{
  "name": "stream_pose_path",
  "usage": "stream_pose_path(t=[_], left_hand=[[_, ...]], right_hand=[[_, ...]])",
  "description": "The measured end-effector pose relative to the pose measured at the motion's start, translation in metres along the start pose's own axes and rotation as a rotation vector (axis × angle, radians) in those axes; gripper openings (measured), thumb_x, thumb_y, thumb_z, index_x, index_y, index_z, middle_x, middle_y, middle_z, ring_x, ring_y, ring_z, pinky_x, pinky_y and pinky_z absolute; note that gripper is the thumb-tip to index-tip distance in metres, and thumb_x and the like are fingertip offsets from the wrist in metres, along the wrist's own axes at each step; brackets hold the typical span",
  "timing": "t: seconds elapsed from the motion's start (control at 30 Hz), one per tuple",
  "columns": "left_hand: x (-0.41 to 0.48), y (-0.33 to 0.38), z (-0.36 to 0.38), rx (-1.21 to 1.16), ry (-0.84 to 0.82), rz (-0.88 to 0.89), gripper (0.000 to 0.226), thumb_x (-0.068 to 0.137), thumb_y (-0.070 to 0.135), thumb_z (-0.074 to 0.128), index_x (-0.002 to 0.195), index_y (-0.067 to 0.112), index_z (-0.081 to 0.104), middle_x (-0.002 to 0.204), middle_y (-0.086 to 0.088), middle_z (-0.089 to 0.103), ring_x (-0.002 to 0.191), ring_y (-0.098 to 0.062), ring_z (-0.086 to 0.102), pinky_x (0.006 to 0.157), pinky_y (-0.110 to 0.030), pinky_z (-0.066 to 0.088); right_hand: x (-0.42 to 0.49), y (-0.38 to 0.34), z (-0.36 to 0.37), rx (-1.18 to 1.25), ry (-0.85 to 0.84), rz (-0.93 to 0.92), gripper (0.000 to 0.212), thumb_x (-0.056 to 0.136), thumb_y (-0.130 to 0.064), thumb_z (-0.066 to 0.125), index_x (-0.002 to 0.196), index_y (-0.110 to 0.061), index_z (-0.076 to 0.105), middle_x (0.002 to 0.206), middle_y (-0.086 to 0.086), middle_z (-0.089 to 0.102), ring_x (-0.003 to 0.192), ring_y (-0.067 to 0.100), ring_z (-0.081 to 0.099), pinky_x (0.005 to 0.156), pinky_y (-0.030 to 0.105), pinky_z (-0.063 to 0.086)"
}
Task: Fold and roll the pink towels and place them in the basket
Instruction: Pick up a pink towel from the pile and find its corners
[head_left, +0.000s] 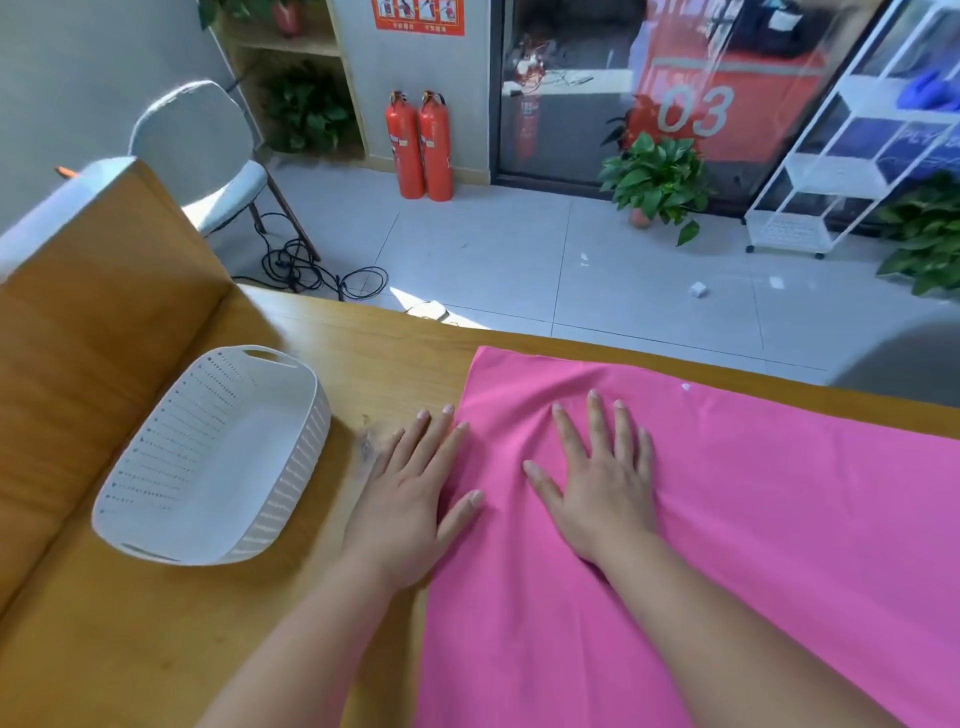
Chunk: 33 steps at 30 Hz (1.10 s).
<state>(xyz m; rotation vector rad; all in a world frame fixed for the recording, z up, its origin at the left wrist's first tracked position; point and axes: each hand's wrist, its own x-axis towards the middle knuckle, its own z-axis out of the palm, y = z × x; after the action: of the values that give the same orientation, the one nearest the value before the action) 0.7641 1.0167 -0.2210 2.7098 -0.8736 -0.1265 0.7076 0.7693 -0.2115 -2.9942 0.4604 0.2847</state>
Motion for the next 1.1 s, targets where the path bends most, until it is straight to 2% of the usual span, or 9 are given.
stream_pose_path(t=[0.17, 0.4, 0.5, 0.6, 0.7, 0.8, 0.93, 1.0, 1.1], left_hand=[[0.0, 0.0, -0.003, -0.101, 0.027, -0.045, 0.074, 0.107, 0.064, 0.041, 0.169, 0.031, 0.016, 0.176, 0.018, 0.0, 0.163, -0.013, -0.007, 0.129, -0.052, 0.022], [0.003, -0.004, 0.0, -0.125, 0.045, -0.066, 0.068, 0.109, 0.055, 0.046, 0.168, 0.03, 0.022, 0.174, 0.022, 0.009, 0.163, -0.012, -0.004, 0.13, -0.047, 0.022], [0.004, -0.006, 0.004, -0.11, 0.044, -0.065, 0.066, 0.108, 0.056, 0.045, 0.166, 0.031, 0.028, 0.171, 0.022, 0.021, 0.163, -0.013, 0.001, 0.128, -0.048, 0.026], [0.006, -0.009, 0.007, -0.07, 0.039, -0.074, 0.065, 0.107, 0.058, 0.044, 0.165, 0.032, 0.031, 0.172, 0.022, 0.017, 0.162, -0.011, -0.002, 0.13, -0.044, 0.02], [0.007, -0.011, 0.009, -0.015, -0.01, -0.088, 0.069, 0.107, 0.064, 0.036, 0.166, 0.032, 0.025, 0.175, 0.02, 0.009, 0.162, -0.011, -0.01, 0.131, -0.041, 0.013], [0.011, -0.012, 0.009, 0.045, -0.085, -0.098, 0.072, 0.106, 0.067, 0.025, 0.168, 0.03, 0.02, 0.176, 0.015, 0.005, 0.163, -0.019, -0.012, 0.132, -0.047, 0.011], [0.029, -0.004, -0.008, 0.225, -0.096, -0.232, 0.061, 0.11, 0.051, 0.026, 0.165, 0.025, 0.026, 0.176, 0.004, 0.016, 0.163, -0.033, 0.001, 0.13, -0.054, 0.006], [0.026, 0.015, -0.018, 0.183, -0.05, -0.303, 0.058, 0.109, 0.042, 0.03, 0.163, 0.021, 0.03, 0.174, 0.0, 0.023, 0.162, -0.034, 0.009, 0.13, -0.055, 0.007], [-0.02, 0.059, -0.015, 0.134, -0.01, -0.254, 0.06, 0.106, 0.045, 0.034, 0.161, 0.02, 0.036, 0.172, -0.005, 0.029, 0.16, -0.034, 0.019, 0.13, -0.056, 0.012]], right_hand=[[0.042, -0.008, 0.0, -0.018, 0.038, -0.026, 0.09, 0.091, -0.088, 0.006, 0.167, -0.041, 0.0, 0.174, 0.004, -0.02, 0.159, 0.031, -0.022, 0.128, 0.058, -0.007], [0.08, -0.016, -0.005, -0.045, 0.024, -0.07, 0.089, 0.09, -0.088, 0.006, 0.166, -0.043, -0.007, 0.174, 0.003, -0.022, 0.159, 0.031, -0.025, 0.128, 0.058, -0.006], [0.096, -0.018, -0.008, -0.054, -0.021, -0.08, 0.09, 0.089, -0.09, 0.005, 0.164, -0.044, -0.012, 0.171, 0.003, -0.029, 0.157, 0.031, -0.028, 0.128, 0.059, -0.009], [0.106, -0.02, -0.018, -0.032, -0.097, -0.088, 0.091, 0.089, -0.09, 0.009, 0.164, -0.044, -0.013, 0.171, 0.002, -0.031, 0.158, 0.031, -0.028, 0.128, 0.059, -0.008], [0.08, -0.021, -0.02, 0.0, -0.051, -0.065, 0.083, 0.096, -0.082, 0.011, 0.165, -0.042, -0.01, 0.172, 0.0, -0.027, 0.158, 0.03, -0.026, 0.128, 0.059, -0.009], [0.018, -0.016, -0.01, 0.012, -0.02, -0.091, 0.08, 0.098, -0.079, 0.004, 0.166, -0.041, -0.009, 0.173, -0.002, -0.026, 0.158, 0.028, -0.028, 0.128, 0.056, -0.01], [-0.057, 0.008, 0.007, -0.049, -0.049, -0.134, 0.079, 0.097, -0.077, 0.002, 0.166, -0.04, -0.009, 0.172, 0.0, -0.028, 0.158, 0.028, -0.028, 0.13, 0.054, -0.006], [-0.086, 0.019, 0.013, -0.053, -0.024, -0.115, 0.079, 0.099, -0.077, 0.006, 0.167, -0.038, -0.002, 0.174, 0.002, -0.02, 0.16, 0.029, -0.02, 0.13, 0.055, 0.001], [-0.126, 0.028, 0.017, -0.035, -0.02, -0.065, 0.079, 0.1, -0.075, 0.011, 0.168, -0.036, -0.002, 0.175, 0.002, -0.018, 0.161, 0.028, -0.017, 0.131, 0.054, 0.001]])
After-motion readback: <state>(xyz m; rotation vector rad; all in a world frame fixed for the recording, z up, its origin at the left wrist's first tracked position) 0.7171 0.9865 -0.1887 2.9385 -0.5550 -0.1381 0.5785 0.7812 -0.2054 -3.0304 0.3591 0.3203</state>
